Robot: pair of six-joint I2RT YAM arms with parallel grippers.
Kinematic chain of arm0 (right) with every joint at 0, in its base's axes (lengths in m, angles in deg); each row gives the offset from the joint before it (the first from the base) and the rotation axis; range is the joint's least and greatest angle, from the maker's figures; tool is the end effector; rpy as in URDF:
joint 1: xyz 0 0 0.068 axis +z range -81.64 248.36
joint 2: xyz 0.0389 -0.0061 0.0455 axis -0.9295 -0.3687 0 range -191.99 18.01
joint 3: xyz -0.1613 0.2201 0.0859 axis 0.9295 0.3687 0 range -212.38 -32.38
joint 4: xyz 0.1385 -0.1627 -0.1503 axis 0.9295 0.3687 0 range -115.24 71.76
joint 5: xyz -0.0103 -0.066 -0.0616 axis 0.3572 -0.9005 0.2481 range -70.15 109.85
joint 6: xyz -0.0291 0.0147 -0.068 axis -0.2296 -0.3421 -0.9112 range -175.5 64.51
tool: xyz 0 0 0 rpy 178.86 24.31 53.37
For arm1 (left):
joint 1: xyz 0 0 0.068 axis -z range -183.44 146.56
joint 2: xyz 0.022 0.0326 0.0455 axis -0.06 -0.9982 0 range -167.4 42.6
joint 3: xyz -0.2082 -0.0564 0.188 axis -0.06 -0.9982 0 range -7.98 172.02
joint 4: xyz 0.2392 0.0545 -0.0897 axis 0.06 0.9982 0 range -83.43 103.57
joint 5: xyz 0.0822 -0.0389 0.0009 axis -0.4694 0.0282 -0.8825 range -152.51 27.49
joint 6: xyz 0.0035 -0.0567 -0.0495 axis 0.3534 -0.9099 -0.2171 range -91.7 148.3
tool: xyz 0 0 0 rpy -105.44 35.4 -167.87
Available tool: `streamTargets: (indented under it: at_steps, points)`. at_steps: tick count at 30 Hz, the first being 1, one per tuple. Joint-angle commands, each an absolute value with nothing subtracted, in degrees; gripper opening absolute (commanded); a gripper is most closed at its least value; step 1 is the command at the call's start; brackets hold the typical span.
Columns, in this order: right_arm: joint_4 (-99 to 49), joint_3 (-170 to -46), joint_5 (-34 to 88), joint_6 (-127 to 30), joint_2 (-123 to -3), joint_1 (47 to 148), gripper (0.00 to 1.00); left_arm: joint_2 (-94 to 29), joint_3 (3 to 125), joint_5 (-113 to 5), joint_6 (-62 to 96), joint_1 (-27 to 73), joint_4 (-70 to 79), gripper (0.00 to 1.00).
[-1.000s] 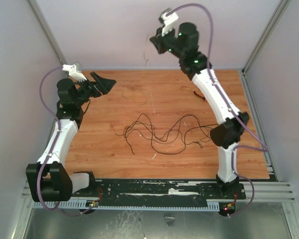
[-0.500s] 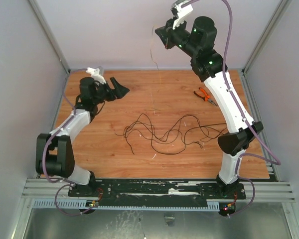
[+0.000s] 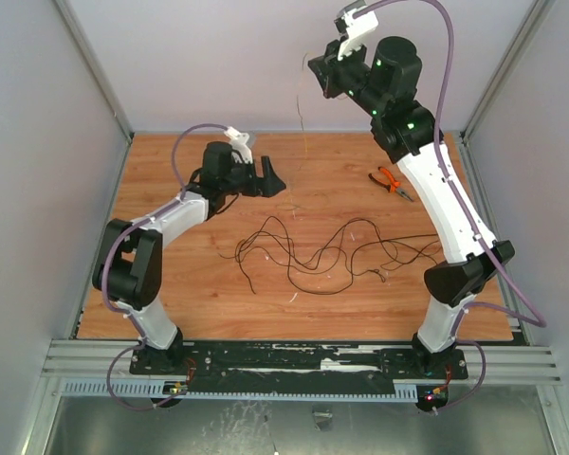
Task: Zip-tie the wires
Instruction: Pick up the cable at the center of the board.
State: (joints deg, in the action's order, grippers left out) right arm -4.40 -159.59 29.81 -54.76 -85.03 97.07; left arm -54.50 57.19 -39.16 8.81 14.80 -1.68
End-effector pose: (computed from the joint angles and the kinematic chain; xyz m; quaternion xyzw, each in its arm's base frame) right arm 0.3612 0.2103 0.5469 -0.2265 0.6482 0.2418 0.6857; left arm 0.3863 -0.1539 0.2574 0.1018 0.8210 -0.3335 0.4521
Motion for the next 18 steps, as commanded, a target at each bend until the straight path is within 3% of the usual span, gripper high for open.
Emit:
streamTargets:
  at_steps: [1,15,17,18]
  points:
    - [-4.89,-158.67,25.3,-55.44,-83.49,97.39,0.0,-56.09,58.59,-40.21,14.74,16.69,2.43,0.88]
    - [-3.26,-158.51,21.17,-55.13,-83.37,97.33,0.0,-57.1,58.49,-44.33,18.89,22.43,3.09,0.76]
    - [-3.07,-158.5,20.83,-55.23,-83.54,97.32,0.0,-55.98,58.23,-45.56,19.99,23.25,2.38,0.69]
    - [-3.04,-158.54,20.82,-55.23,-83.58,97.32,0.0,-55.36,58.13,-45.68,20.29,23.51,1.95,0.61]
